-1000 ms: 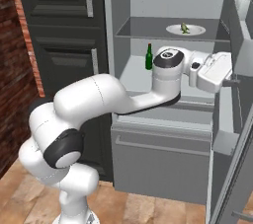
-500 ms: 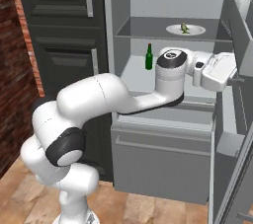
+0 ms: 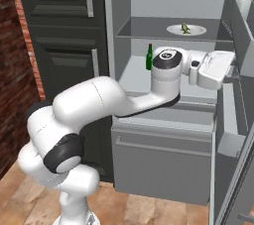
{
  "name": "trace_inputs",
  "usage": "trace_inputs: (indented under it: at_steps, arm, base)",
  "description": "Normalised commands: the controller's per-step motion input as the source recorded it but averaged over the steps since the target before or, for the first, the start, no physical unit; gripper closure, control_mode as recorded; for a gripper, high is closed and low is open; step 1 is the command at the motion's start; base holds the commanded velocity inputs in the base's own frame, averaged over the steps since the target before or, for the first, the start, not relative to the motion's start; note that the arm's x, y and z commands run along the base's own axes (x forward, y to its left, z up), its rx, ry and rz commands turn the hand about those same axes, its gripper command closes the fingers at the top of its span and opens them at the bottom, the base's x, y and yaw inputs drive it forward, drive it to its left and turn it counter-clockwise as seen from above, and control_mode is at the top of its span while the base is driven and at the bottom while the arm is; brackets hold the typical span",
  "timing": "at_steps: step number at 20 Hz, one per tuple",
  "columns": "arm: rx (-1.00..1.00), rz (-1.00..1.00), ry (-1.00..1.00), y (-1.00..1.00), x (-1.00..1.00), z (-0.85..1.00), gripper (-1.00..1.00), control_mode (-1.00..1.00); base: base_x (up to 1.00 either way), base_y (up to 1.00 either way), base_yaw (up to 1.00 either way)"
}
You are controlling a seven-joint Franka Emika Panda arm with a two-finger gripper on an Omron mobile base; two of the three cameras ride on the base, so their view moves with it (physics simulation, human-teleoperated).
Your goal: Retrieve the fish from the fridge and place it on the saucepan with marinade on the stove.
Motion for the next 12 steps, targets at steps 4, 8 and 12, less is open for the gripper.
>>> trace_inputs:
  at_steps: [4, 8, 12]
  arm:
    - [0.01, 0.18, 0.04, 0.30, -0.01, 0.16, -1.00, -1.00]
    - [0.00, 0.16, 0.08, 0.50, -0.19, 0.16, -1.00, -1.00]
    - [0.00, 0.13, 0.13, 0.80, -0.33, 0.11, -1.00, -1.00]
  base:
    - [0.00, 0.00, 0.00]
    - [0.00, 0.00, 0.00]
    - [0.00, 0.00, 0.00]
